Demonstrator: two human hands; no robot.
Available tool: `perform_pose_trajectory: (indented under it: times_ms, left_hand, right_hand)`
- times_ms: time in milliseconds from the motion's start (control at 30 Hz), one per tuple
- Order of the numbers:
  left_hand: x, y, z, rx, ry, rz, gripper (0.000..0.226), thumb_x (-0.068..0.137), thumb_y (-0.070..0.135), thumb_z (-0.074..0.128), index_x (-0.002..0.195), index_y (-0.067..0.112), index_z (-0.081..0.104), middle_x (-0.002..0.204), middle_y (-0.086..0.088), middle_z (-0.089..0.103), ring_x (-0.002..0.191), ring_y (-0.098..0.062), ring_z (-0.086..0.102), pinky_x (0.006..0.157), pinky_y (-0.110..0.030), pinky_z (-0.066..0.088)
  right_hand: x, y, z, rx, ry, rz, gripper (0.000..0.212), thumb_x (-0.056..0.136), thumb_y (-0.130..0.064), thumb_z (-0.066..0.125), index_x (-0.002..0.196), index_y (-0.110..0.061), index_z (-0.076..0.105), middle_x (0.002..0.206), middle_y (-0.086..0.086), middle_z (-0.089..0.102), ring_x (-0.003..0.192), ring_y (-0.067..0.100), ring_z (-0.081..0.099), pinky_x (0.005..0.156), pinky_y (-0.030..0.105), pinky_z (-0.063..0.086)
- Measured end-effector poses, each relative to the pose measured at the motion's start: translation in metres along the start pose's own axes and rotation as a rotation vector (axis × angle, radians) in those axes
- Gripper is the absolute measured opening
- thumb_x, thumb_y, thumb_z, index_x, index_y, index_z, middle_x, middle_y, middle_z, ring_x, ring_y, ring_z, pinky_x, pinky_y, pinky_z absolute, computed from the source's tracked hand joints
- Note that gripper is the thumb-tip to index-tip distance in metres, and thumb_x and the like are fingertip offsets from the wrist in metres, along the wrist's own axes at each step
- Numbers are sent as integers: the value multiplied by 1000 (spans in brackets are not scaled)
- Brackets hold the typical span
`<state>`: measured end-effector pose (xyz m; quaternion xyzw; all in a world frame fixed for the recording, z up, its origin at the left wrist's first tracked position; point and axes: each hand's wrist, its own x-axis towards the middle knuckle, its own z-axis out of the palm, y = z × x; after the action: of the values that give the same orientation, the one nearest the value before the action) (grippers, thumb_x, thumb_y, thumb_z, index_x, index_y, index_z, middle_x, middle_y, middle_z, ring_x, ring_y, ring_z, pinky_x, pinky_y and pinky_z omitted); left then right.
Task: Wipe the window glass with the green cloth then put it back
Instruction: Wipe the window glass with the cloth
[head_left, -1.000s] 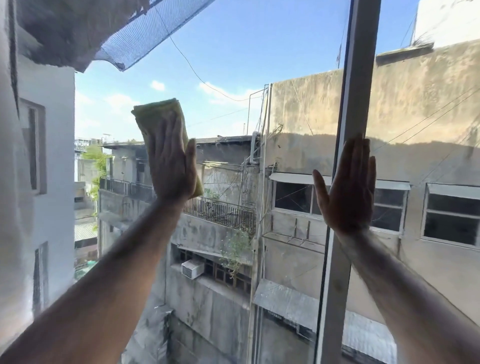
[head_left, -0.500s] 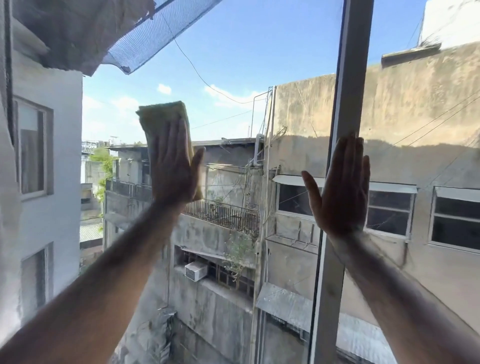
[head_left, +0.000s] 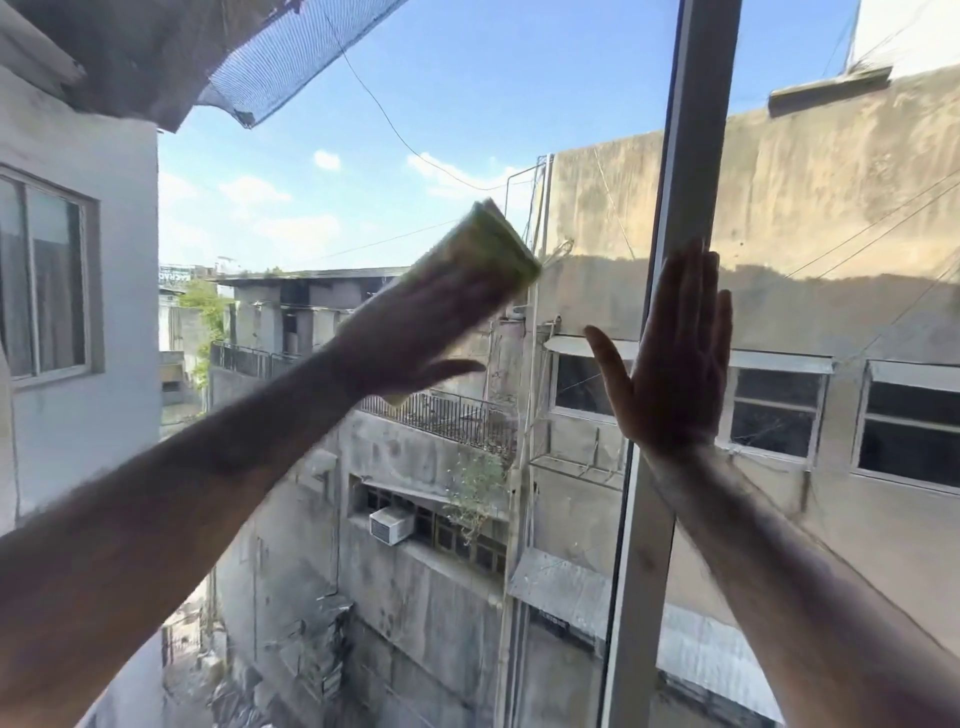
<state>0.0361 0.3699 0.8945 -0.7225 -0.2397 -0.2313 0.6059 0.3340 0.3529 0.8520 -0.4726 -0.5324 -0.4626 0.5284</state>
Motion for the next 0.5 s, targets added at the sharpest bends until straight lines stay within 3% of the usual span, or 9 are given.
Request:
perform_pose_trajectory:
  times_ms: [67, 133, 167, 200, 300, 333, 367, 400, 500]
  left_hand:
    - [3, -19, -10, -66, 66, -511, 77, 108, 62, 16, 166, 12, 10, 174, -14, 22, 162, -30, 19, 131, -55, 20]
    - [9, -5, -5, -105, 128, -687, 76, 108, 60, 15, 165, 10, 17, 173, -12, 24, 162, -28, 19, 133, -52, 16]
    - [11, 13, 1, -107, 128, -631, 78, 107, 61, 16, 165, 9, 14, 174, -13, 21, 163, -29, 17, 134, -51, 13]
    - [8, 36, 8, -107, 93, -466, 81, 107, 63, 18, 166, 8, 9, 174, -14, 18, 163, -30, 15, 135, -50, 11]
    - [-44, 86, 21, -87, -95, 204, 87, 105, 68, 28, 166, 9, 7, 176, -14, 7, 164, -30, 11, 133, -52, 19]
    - [-67, 83, 23, -65, -128, 279, 87, 106, 68, 29, 166, 9, 10, 176, -13, 7, 164, -29, 12, 132, -52, 23]
    - [-89, 77, 24, -59, -121, 217, 85, 106, 67, 29, 166, 9, 12, 176, -13, 11, 163, -28, 14, 130, -54, 26]
    - [-110, 70, 24, -63, -86, 16, 83, 106, 66, 27, 166, 9, 14, 175, -14, 15, 163, -29, 16, 129, -56, 27]
    - [-157, 76, 16, -107, 22, -1022, 84, 105, 65, 7, 166, 7, 14, 174, -15, 20, 163, -30, 17, 131, -59, 19]
  right_hand:
    - [-1, -1, 1, -2, -2, 2, 105, 100, -81, 18, 167, 0, 11, 178, 19, 10, 167, 30, 10, 135, 53, 16]
    - [-2, -2, 1, -5, 3, 0, 104, 101, -80, 19, 167, 0, 11, 177, 20, 11, 167, 31, 11, 135, 52, 16]
    - [-3, -2, 1, -7, 4, 0, 103, 102, -79, 20, 167, 0, 11, 177, 20, 12, 166, 31, 11, 135, 52, 16]
    - [-3, -2, 0, -11, 4, -2, 102, 102, -78, 22, 167, 1, 12, 177, 21, 12, 166, 31, 12, 135, 52, 16]
    - [-3, -2, -2, -15, 4, -7, 100, 104, -75, 26, 167, 2, 13, 177, 22, 13, 166, 33, 13, 135, 53, 17]
    - [-3, -3, -3, -11, 3, -7, 99, 104, -74, 25, 167, 2, 13, 177, 22, 13, 166, 33, 13, 135, 53, 17]
    - [-3, -3, -3, -6, 2, -5, 99, 104, -74, 25, 167, 2, 13, 177, 22, 13, 166, 33, 12, 135, 53, 17]
    - [-2, -4, -3, -3, 1, -3, 99, 104, -75, 24, 167, 1, 12, 177, 22, 13, 166, 33, 12, 135, 53, 17]
    - [-2, -5, -3, -10, -5, 6, 100, 104, -76, 22, 167, 1, 12, 177, 21, 12, 166, 32, 11, 135, 53, 17]
